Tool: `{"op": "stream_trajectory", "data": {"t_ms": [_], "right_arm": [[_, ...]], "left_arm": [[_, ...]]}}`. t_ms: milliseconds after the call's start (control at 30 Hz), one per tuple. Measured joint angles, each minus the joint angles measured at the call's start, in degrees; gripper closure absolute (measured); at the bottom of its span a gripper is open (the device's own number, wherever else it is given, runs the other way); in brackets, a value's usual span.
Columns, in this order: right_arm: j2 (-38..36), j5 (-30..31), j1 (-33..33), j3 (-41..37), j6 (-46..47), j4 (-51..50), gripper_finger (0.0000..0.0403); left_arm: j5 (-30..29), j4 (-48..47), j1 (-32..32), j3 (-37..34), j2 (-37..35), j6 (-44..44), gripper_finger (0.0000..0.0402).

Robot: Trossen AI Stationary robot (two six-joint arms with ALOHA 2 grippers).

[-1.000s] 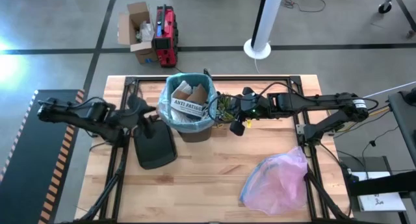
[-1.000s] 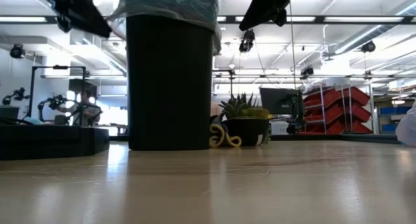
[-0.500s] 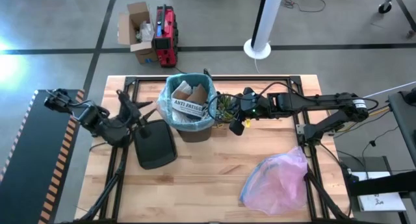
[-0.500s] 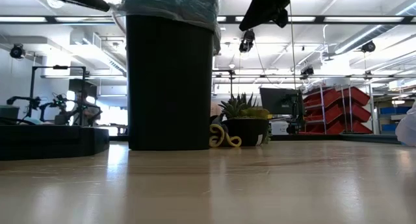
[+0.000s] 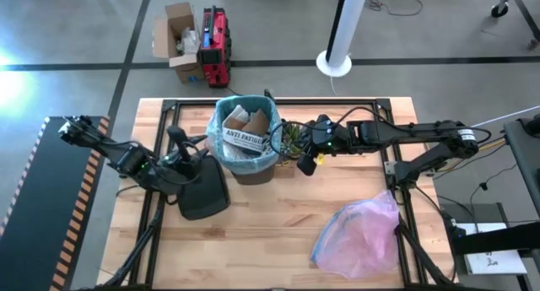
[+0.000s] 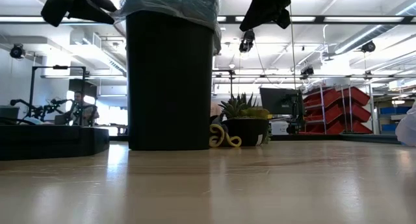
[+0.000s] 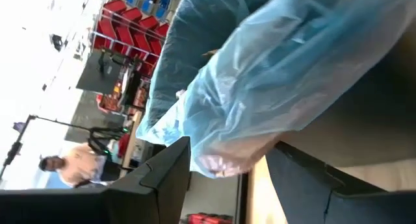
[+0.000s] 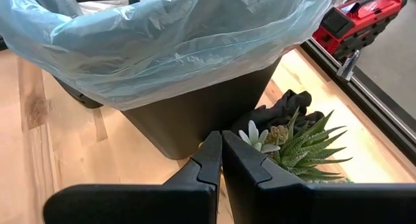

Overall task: Place trash/remove bag and relplace
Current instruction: Remove the blue trash bag from the trash bin

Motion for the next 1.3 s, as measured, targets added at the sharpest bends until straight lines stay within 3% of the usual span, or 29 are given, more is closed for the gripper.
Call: {"op": "stream_trajectory", "data": {"t_ms": [200, 533, 700, 1000, 1300], "right_arm": [[0.00, 0.52, 0.10, 0.00, 0.70, 0.04, 0.0403], [0.00, 0.52, 0.13, 0.00, 1.28, 1.51, 0.0403], [0.00, 0.52, 0.13, 0.84, 1.00, 2.01, 0.0403], [0.95, 1.46, 0.00, 0.96, -4.88, 7.39, 0.0403], [8.58, 1.75, 0.00, 0.74, -13.63, 17.24, 0.0403]], "left_arm": [[-0.46, -0.76, 0.00, -0.20, 0.46, 0.44, 0.0237], [-0.46, -0.96, 0.00, 0.61, 0.14, 0.14, 0.0394], [-3.12, -1.02, -0.02, 5.76, 0.20, 3.27, 0.0380], [-4.22, -1.00, -0.02, 16.71, 0.62, 4.50, 0.0397], [-4.45, -1.35, -0.02, 22.34, 3.44, 3.78, 0.0399]]}}
